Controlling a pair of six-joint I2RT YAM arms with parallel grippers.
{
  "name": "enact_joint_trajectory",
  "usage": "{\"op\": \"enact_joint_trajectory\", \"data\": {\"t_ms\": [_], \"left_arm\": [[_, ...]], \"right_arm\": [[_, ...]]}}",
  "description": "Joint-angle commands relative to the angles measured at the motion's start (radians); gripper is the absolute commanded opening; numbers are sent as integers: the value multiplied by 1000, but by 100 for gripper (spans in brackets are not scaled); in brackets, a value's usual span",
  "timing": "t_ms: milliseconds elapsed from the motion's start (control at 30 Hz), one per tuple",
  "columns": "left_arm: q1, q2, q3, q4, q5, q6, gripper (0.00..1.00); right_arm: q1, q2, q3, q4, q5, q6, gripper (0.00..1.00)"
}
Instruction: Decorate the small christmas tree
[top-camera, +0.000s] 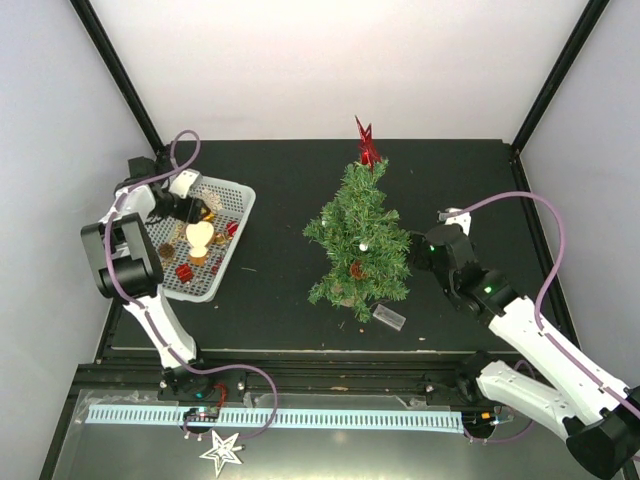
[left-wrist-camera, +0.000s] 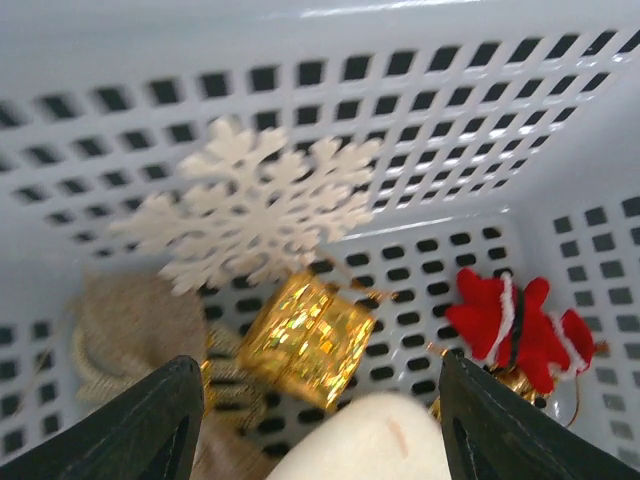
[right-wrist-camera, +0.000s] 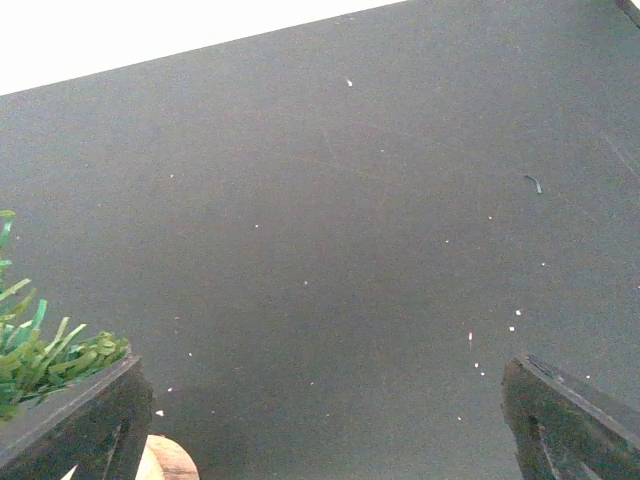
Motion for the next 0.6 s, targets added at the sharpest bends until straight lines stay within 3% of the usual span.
{"op": "enact_joint_trajectory", "data": {"t_ms": [0, 267, 567], "left_arm": [[-44, 54, 64, -15, 3, -25, 66], [-64, 127, 145, 8, -93, -67, 65], [-65, 114, 110, 10, -103, -70, 64]], "right_arm": [[-5, -17, -26, 32, 22, -10, 95], [-8, -32, -48, 43, 22, -24, 96], [-13, -32, -67, 58, 15, -23, 96]]}}
